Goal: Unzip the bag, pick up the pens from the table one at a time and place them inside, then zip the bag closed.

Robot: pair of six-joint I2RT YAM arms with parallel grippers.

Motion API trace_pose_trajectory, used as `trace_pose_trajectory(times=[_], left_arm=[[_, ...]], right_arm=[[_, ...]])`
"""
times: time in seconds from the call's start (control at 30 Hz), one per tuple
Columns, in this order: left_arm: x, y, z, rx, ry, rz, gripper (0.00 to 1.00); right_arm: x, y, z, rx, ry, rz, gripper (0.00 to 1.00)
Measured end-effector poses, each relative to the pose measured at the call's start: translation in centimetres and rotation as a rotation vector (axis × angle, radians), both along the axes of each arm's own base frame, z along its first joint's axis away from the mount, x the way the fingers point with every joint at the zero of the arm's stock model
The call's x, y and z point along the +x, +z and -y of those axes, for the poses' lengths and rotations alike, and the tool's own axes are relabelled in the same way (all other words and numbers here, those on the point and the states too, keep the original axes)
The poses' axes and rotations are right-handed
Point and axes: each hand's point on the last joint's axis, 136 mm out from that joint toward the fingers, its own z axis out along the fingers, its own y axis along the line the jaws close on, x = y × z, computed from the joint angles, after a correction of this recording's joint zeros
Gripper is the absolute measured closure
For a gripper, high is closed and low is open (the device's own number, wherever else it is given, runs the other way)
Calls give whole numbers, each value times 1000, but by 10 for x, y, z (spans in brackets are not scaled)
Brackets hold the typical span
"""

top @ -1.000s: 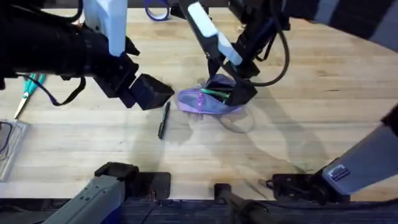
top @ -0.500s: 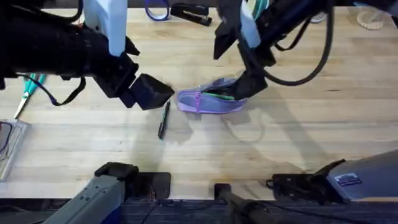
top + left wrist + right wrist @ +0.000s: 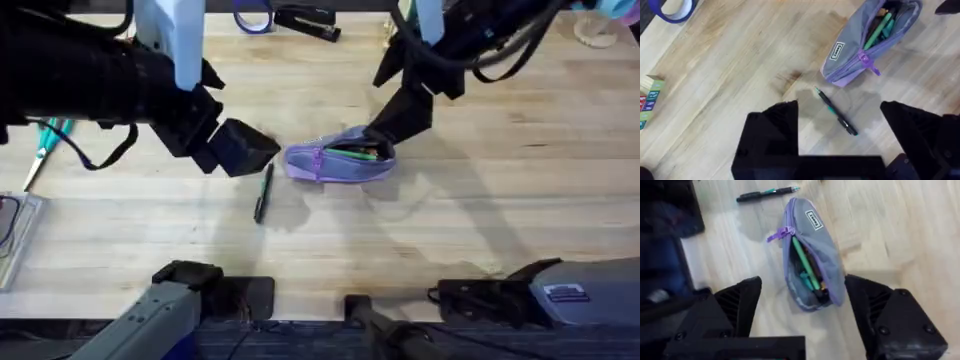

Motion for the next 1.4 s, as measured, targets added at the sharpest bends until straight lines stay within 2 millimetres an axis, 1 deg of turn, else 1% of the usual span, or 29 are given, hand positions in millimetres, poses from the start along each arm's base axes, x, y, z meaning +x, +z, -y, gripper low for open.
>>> trace_pose_trajectory(times=[0.2, 0.33, 0.47, 0.57, 0.73, 0.83, 1.03, 1.2, 1.3, 1.4], left_arm=[[0, 0, 0, 0, 0, 0, 7], [0, 0, -1, -8, 22, -9, 7], [3, -2, -10, -10, 133, -34, 8], [4, -4, -19, -8, 234, -54, 8], [-3, -10, -23, -17, 301, -109, 6], [-7, -12, -23, -29, 329, -135, 7], [-14, -16, -24, -79, 440, -204, 7], [-17, -18, -25, -92, 474, -231, 7], [-25, -23, -26, -78, 490, -275, 6], [-27, -30, -27, -64, 512, -328, 6]], right_arm=[[-2, 0, 2, 0, -150, -107, 6], [4, -6, 13, -60, -292, -142, 6], [12, -10, 26, -123, -395, -134, 6], [19, -4, 30, -139, -436, -102, 6], [27, 5, 33, -143, -468, -63, 7], [28, 5, 34, -146, -476, -62, 6], [28, 5, 36, -152, -480, -59, 6], [29, 5, 36, -155, -482, -56, 5], [29, 5, 36, -155, -482, -56, 5], [29, 5, 36, -155, -482, -56, 5]])
